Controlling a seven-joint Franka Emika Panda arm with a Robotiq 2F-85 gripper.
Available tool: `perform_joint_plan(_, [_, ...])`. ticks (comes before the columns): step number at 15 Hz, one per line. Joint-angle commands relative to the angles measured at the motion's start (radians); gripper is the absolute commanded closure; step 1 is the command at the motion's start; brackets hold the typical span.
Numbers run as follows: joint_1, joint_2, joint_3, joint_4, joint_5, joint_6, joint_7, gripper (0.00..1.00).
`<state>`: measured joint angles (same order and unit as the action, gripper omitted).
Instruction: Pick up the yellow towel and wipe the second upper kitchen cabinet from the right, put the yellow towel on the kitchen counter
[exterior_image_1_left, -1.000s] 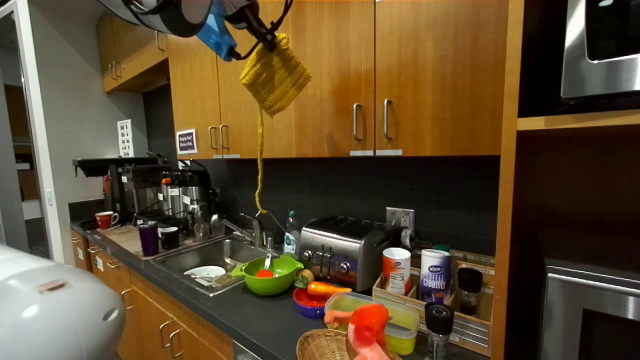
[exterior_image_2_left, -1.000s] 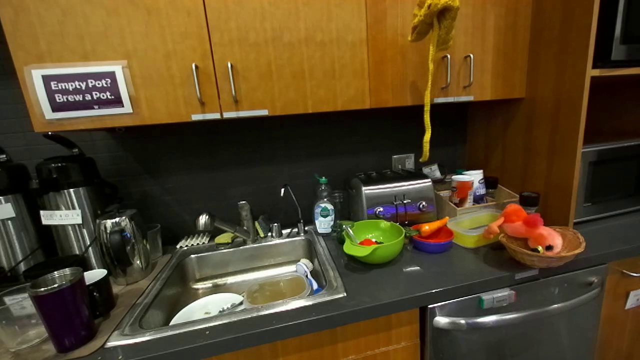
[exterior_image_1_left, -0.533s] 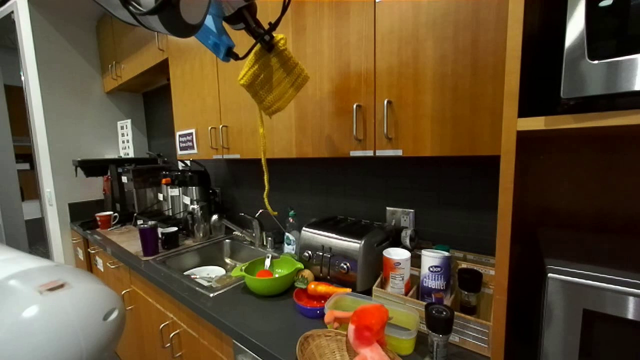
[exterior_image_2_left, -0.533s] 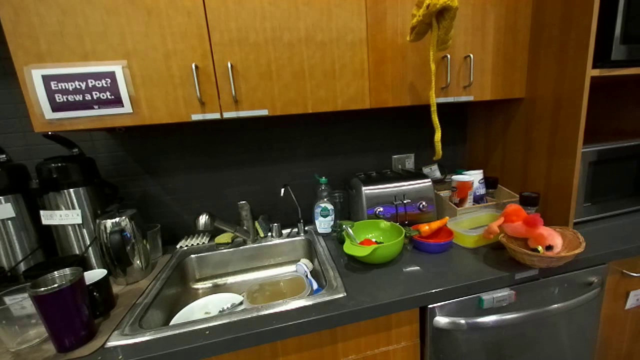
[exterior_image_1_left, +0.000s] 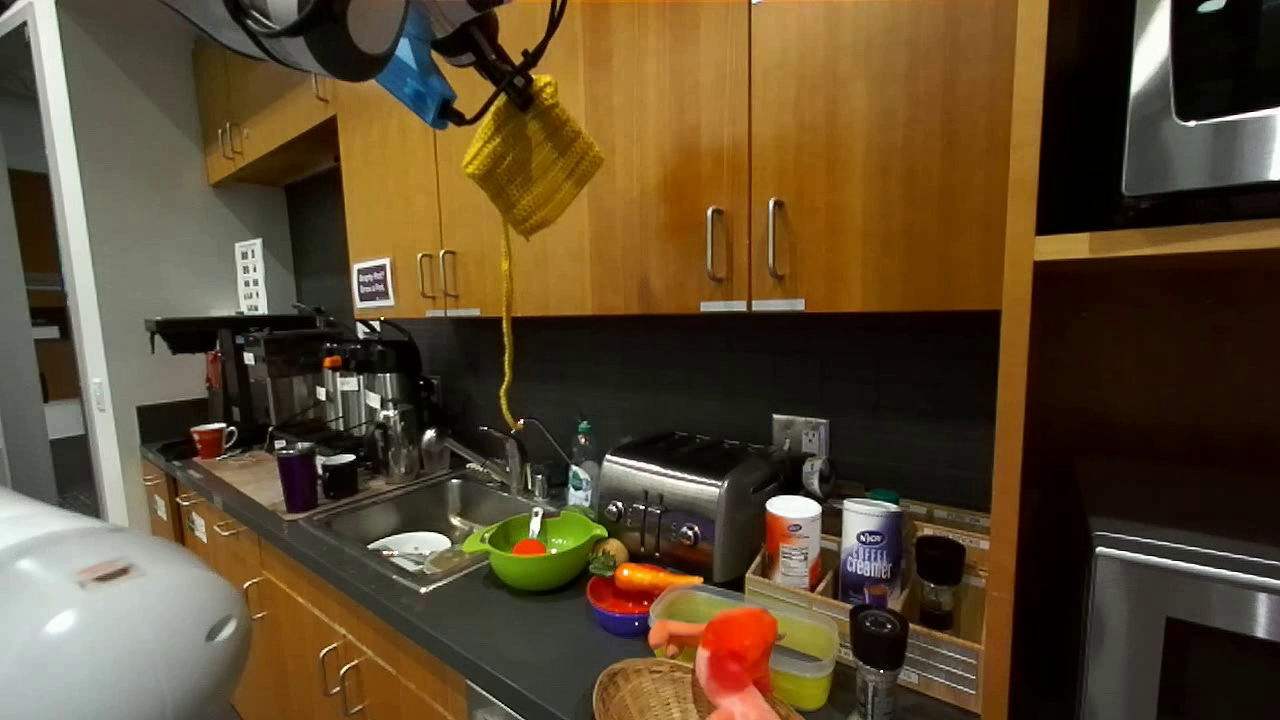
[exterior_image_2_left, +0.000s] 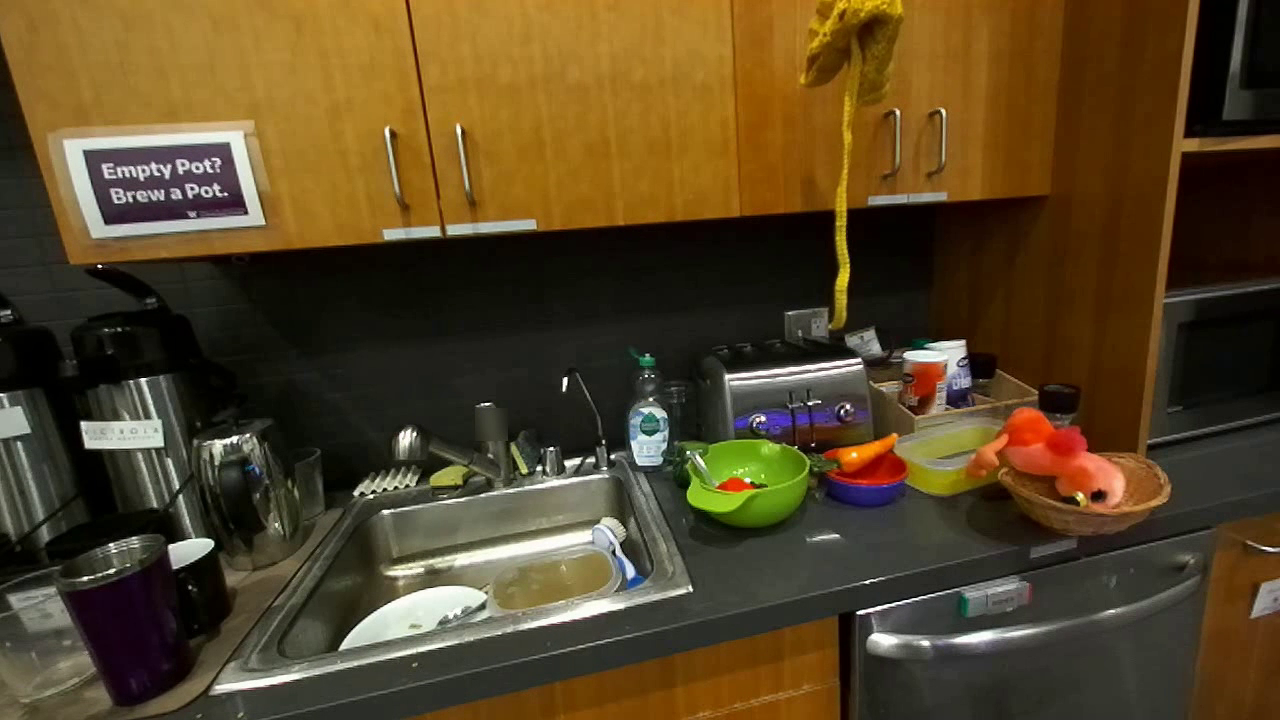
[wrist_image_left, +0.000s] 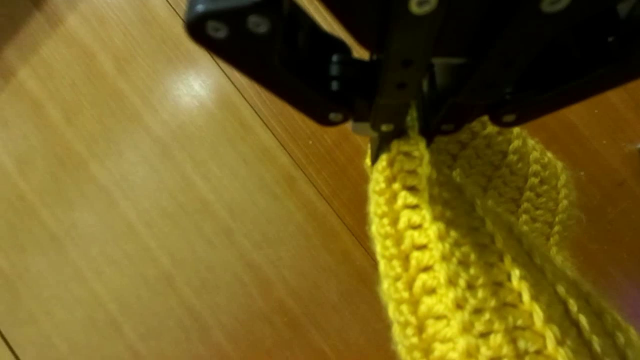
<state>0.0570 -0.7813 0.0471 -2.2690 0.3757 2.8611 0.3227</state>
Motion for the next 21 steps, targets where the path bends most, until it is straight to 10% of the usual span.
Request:
perform_joint_plan(1, [0.0, -0.008, 0.012, -0.002, -0.005, -0.006, 0.012, 0.98])
perform_joint_plan(21, [-0.022, 0.005, -0.001, 0.007, -0.009, 0.039, 0.007, 0.98])
